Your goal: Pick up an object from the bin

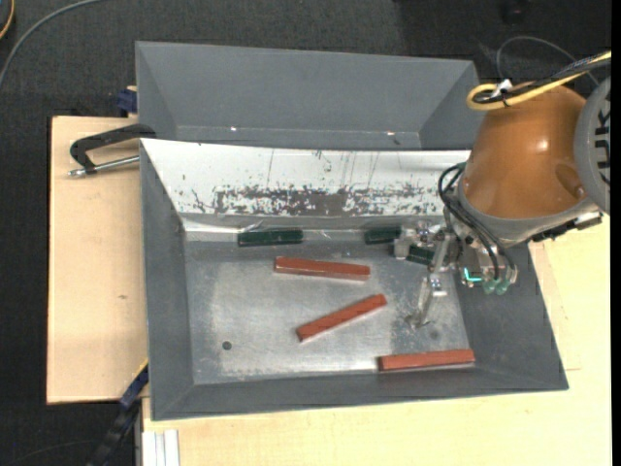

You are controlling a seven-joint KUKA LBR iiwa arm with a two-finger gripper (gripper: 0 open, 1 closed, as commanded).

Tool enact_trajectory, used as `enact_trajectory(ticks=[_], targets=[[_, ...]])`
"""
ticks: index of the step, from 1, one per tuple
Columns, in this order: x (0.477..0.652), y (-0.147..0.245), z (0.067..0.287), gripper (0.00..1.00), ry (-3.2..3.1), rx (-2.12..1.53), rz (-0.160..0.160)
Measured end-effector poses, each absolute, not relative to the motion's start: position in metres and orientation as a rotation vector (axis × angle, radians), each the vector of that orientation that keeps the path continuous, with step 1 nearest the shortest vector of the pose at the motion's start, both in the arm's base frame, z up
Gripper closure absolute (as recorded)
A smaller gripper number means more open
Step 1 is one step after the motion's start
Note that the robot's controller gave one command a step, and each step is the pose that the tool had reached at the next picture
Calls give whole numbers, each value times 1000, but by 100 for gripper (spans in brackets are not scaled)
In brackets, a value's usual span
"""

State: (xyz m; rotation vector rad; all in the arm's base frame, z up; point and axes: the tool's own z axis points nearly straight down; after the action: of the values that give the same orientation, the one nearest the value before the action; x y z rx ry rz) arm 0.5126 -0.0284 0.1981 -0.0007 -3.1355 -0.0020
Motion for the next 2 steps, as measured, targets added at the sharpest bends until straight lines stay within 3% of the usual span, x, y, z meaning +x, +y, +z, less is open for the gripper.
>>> enact_trajectory(ticks=[1, 2], targets=[[513, -42, 91, 0, -3114, -366, -2], [504, 5, 70, 0, -3080, -604, -4]])
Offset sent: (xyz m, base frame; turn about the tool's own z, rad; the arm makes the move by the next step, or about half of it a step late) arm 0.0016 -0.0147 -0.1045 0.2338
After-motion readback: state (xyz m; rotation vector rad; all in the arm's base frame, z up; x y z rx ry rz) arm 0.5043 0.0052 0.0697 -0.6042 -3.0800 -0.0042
